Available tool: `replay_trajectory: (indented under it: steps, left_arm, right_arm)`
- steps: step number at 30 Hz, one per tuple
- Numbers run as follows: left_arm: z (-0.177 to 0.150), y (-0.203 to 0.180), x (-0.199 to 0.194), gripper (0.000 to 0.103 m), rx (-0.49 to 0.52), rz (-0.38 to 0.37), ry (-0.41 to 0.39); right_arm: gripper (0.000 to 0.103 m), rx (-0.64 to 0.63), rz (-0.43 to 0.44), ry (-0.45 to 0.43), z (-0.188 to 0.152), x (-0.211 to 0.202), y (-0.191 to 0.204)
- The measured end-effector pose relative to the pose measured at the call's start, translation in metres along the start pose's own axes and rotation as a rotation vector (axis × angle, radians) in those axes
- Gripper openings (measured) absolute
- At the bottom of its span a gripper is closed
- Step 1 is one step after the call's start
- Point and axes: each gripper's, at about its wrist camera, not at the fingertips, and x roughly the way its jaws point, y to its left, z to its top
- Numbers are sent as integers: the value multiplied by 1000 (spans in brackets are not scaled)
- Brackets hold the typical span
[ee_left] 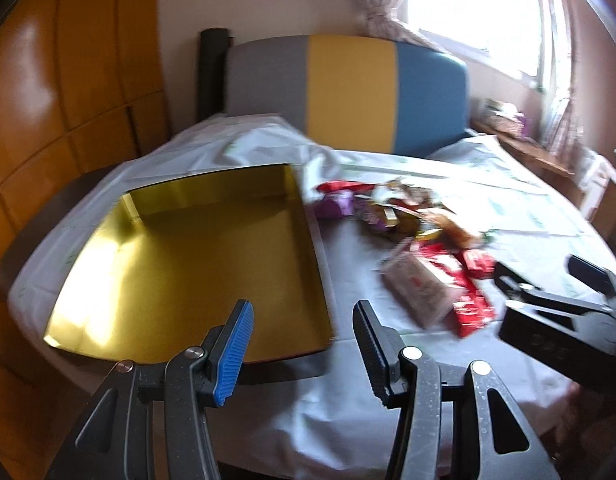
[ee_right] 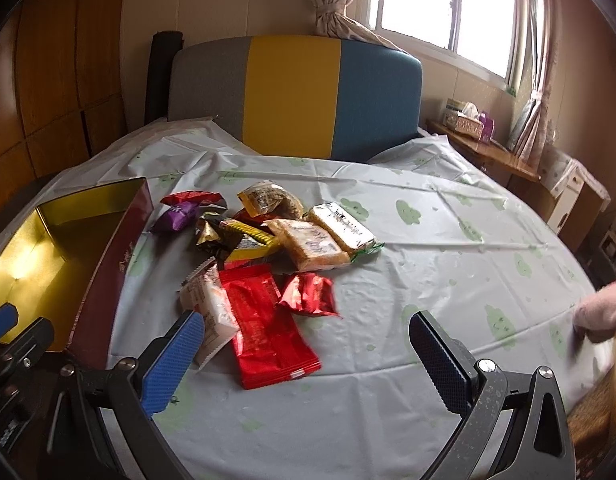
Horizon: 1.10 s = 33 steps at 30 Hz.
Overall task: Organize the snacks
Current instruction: 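Reach the left tool to the white biscuit packet and grasp it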
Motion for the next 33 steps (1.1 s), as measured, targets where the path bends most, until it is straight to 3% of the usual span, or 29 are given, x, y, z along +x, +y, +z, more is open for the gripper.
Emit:
replay_trajectory:
  steps: [8,16,26,31,33]
  left_arm:
    - [17,-34,17,55,72,-153,75]
    - [36,-69,68,55,43,-261,238]
    - [34,-81,132,55,-8,-226,339]
    - [31,-80,133,55,1,-231,312]
    - [30,-81,130,48,18,-246,296]
  right_arm:
    - [103,32,-51,4,15,9,-45]
    - [103,46,-71,6,22,14,-73]
    - [103,64,3,72,16,32,-89]
    - [103,125,72,106,18,44,-90]
    - [103,133,92,117,20,50,-86]
